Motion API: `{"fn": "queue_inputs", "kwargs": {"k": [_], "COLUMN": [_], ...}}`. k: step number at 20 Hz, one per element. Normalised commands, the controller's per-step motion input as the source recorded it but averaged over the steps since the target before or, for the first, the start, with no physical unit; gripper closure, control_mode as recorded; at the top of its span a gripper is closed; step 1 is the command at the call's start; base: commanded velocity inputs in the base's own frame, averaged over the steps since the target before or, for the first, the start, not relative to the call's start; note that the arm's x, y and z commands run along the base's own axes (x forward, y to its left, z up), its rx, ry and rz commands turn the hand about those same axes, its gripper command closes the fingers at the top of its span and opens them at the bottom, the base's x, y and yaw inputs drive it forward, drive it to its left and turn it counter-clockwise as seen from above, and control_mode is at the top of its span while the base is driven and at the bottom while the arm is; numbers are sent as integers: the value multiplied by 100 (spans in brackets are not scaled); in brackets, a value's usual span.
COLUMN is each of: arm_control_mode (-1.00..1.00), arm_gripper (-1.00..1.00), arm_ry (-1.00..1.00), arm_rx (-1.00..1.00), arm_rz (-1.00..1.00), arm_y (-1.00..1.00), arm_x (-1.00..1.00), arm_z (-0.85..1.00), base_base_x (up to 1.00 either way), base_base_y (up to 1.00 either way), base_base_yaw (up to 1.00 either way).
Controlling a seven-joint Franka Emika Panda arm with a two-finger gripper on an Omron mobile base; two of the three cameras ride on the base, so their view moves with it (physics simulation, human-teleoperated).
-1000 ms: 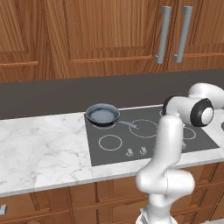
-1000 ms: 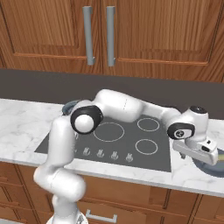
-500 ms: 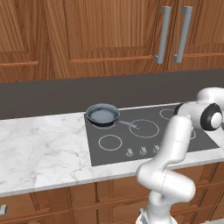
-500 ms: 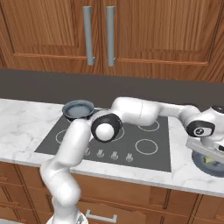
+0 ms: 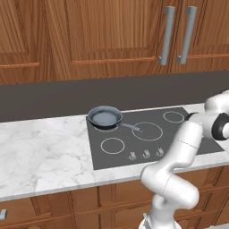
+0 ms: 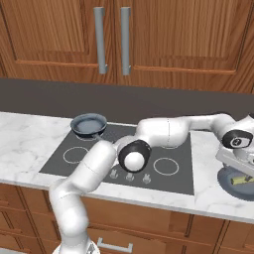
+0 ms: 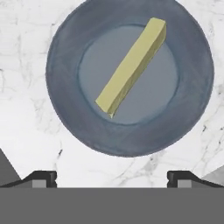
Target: Pick up the butter stick and place it in the pan. Then turn on the burner for the pan.
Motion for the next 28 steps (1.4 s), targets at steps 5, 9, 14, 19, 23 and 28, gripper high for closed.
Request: {"fn": "queue_inputs", "kwargs": {"k": [5,9,14,19,23,28], "arm_control_mode": [-100,-100,-100,-100,-100,-100], "arm_gripper": [-100,-100,-100,-100,-100,-100], "arm_ry": [0,-3,-3,0,0,0], "arm_rx": [0,0,0,0,0,0], "arm_rz": [0,0,-1,-3,-2,-1], "arm_y": [-1,-13,-17,-4,0,-1], "arm_x": [33,10,1,16,22,17], "arm_z": [-28,-25,-16,-7,-3,-2], "base_base_x": [0,0,0,0,0,0], "base_base_y": [0,0,0,0,0,0], "base_base_yaw": [0,0,0,0,0,0]}}
